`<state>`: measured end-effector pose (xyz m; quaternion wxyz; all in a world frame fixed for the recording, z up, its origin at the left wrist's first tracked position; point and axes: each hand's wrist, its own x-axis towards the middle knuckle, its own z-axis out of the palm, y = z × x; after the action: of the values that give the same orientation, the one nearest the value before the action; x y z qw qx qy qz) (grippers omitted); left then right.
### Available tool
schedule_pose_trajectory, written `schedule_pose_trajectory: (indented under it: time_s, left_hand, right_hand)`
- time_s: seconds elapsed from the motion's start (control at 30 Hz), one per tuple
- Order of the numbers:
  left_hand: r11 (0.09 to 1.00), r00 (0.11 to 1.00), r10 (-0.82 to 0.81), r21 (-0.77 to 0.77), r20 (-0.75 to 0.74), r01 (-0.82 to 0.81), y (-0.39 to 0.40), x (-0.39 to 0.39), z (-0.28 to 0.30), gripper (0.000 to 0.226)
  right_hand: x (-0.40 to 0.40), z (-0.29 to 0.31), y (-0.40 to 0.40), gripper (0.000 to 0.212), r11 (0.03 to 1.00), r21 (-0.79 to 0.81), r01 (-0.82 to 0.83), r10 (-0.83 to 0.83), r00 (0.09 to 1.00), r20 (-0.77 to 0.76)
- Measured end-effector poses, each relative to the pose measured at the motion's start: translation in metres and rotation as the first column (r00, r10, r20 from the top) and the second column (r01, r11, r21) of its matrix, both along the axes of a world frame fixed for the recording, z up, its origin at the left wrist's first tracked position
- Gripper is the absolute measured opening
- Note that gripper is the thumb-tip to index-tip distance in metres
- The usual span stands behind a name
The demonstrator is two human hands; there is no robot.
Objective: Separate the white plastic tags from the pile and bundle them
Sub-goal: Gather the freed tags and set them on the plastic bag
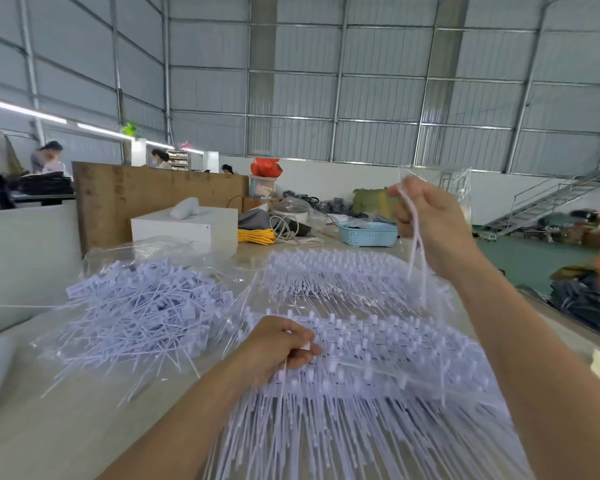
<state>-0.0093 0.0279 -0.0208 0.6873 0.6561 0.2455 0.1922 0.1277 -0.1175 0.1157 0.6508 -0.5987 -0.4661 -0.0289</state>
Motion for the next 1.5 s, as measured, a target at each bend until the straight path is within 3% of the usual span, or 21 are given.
schedule_pose_trajectory:
  time_s: [0.07,0.1,0.17,0.23,0.3,0.33,0.43,0.5,0.57,0.67,0.77,1.0,1.17,1.5]
  left_hand:
    - [0.998,1.000,0.002,-0.056,0.030,0.000,0.002,0.001,0.002,0.012]
    - [0.995,0.998,0.004,-0.095,0.055,0.002,0.003,0.001,0.003,0.015]
    - [0.981,0.993,-0.005,-0.192,0.118,0.028,0.003,0.001,0.008,0.017]
    - [0.958,0.987,-0.049,-0.273,0.156,0.091,0.003,0.001,0.012,0.040]
    - [0.951,0.979,-0.106,-0.271,0.175,0.152,0.004,0.000,0.013,0.070]
    - [0.964,0.981,-0.108,-0.225,0.160,0.143,0.003,0.000,0.012,0.073]
    - [0.999,0.991,-0.003,0.038,0.136,-0.002,-0.001,0.002,0.006,0.040]
    - [0.992,0.983,0.057,0.103,0.176,-0.076,-0.003,0.003,0.005,0.027]
    - [0.988,0.975,0.111,0.084,0.195,-0.129,-0.005,0.004,0.006,0.026]
    - [0.986,0.978,0.115,0.098,0.175,-0.133,-0.012,0.004,0.008,0.025]
    - [0.984,0.981,0.100,0.132,0.166,-0.123,-0.016,0.004,0.008,0.025]
    - [0.978,0.965,0.082,0.165,0.248,-0.125,-0.016,0.001,0.005,0.038]
    - [0.987,0.965,0.069,0.126,0.255,-0.104,-0.018,-0.001,0.007,0.037]
    - [0.981,0.984,-0.052,0.192,0.171,0.019,-0.013,-0.007,0.013,0.032]
  right_hand:
    - [-0.009,-0.008,0.013,0.024,0.956,-0.260,0.137,-0.040,0.938,0.345]
    - [-0.017,-0.018,0.021,0.023,0.879,-0.432,0.201,0.050,0.862,0.504]
    - [-0.028,-0.046,0.037,0.020,0.690,-0.685,0.234,0.302,0.768,0.566]
    - [-0.034,-0.072,0.048,0.023,0.622,-0.761,0.182,0.391,0.770,0.504]
    - [-0.033,-0.086,0.051,0.032,0.678,-0.721,0.146,0.310,0.832,0.461]
    - [-0.032,-0.090,0.052,0.035,0.720,-0.677,0.150,0.249,0.855,0.455]
    - [-0.026,-0.101,0.050,0.033,0.800,-0.573,0.181,0.147,0.866,0.479]
    - [-0.022,-0.107,0.046,0.027,0.801,-0.548,0.244,0.110,0.838,0.534]
    - [-0.019,-0.110,0.040,0.017,0.808,-0.555,0.197,0.123,0.866,0.485]
    - [-0.014,-0.112,0.031,0.029,0.803,-0.593,0.064,0.197,0.910,0.364]
    - [-0.014,-0.113,0.030,0.027,0.819,-0.573,-0.007,0.225,0.924,0.309]
    - [-0.023,-0.111,0.030,0.059,0.856,-0.506,-0.108,0.301,0.899,0.317]
    - [-0.018,-0.115,0.032,0.027,0.834,-0.542,-0.102,0.296,0.912,0.284]
    - [-0.014,-0.109,0.025,0.025,0.786,-0.573,-0.232,0.390,0.905,0.170]
